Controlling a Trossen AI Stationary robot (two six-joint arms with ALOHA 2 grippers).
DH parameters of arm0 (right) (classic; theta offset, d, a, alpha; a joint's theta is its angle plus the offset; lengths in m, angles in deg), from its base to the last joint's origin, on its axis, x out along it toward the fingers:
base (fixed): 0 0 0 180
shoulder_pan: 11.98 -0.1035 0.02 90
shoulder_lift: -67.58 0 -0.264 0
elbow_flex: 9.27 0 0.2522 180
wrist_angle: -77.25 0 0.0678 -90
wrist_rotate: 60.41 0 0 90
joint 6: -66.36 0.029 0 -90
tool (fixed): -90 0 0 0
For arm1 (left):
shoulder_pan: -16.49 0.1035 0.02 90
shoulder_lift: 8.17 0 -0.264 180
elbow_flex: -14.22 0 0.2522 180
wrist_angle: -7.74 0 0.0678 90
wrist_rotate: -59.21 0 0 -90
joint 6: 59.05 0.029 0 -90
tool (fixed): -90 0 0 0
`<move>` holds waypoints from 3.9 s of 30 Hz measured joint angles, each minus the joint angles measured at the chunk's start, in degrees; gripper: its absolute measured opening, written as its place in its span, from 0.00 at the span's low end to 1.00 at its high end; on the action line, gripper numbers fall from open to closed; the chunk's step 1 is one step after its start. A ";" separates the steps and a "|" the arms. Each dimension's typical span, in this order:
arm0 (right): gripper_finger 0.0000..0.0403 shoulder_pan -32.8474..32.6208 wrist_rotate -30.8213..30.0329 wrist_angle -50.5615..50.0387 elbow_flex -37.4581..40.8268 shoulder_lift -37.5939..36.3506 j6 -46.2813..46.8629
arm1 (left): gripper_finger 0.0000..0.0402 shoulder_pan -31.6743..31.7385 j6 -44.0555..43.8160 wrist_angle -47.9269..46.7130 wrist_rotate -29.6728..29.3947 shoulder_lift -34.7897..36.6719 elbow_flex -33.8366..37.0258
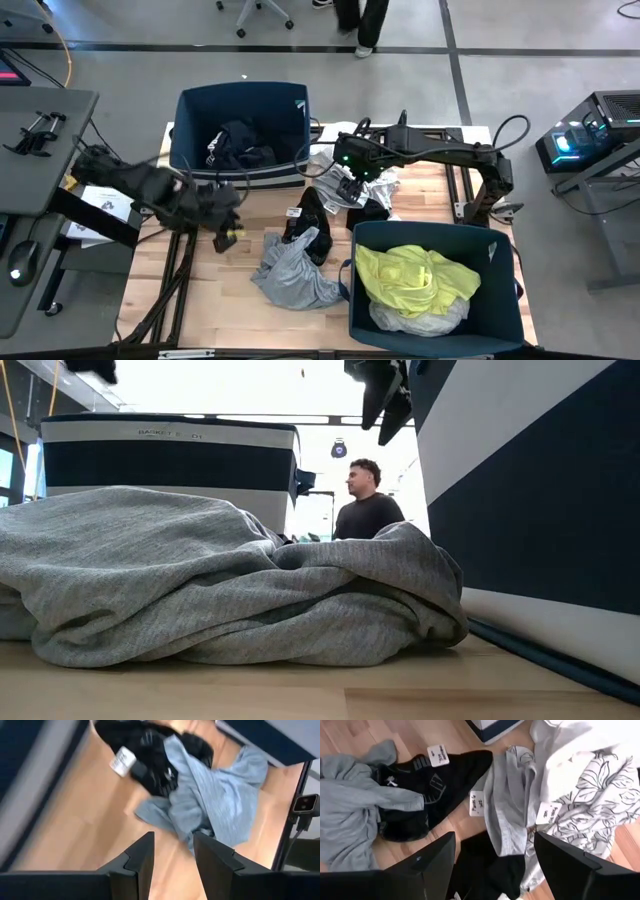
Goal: Sort clothes
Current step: Put the white patterned shirt into the bottom blue laundry bin
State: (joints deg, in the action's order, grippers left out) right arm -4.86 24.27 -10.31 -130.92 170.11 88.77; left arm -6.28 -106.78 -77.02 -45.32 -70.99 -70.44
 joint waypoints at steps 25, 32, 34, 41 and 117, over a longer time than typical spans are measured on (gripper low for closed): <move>0.65 15.39 -3.17 37.97 27.94 1.40 8.78 | 0.31 -3.71 -13.09 28.89 -4.38 4.61 15.67; 0.65 19.21 -6.49 43.88 33.09 3.02 18.26 | 0.31 -3.64 -7.99 28.87 -12.17 7.77 12.87; 0.65 19.88 -6.32 44.29 33.49 4.93 19.07 | 0.31 -3.56 -7.54 28.88 -13.76 8.49 12.70; 0.54 20.17 -2.51 45.42 33.15 11.97 19.62 | 0.31 -3.49 -7.49 28.67 -15.28 9.76 12.70; 0.01 -49.84 -7.42 44.03 17.08 -35.14 42.74 | 0.31 17.57 29.84 64.61 -20.68 9.19 12.70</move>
State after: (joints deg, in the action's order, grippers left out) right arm -54.70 16.85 33.72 -113.84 134.97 131.51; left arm 11.29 -76.94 -12.41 -66.00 -61.80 -57.74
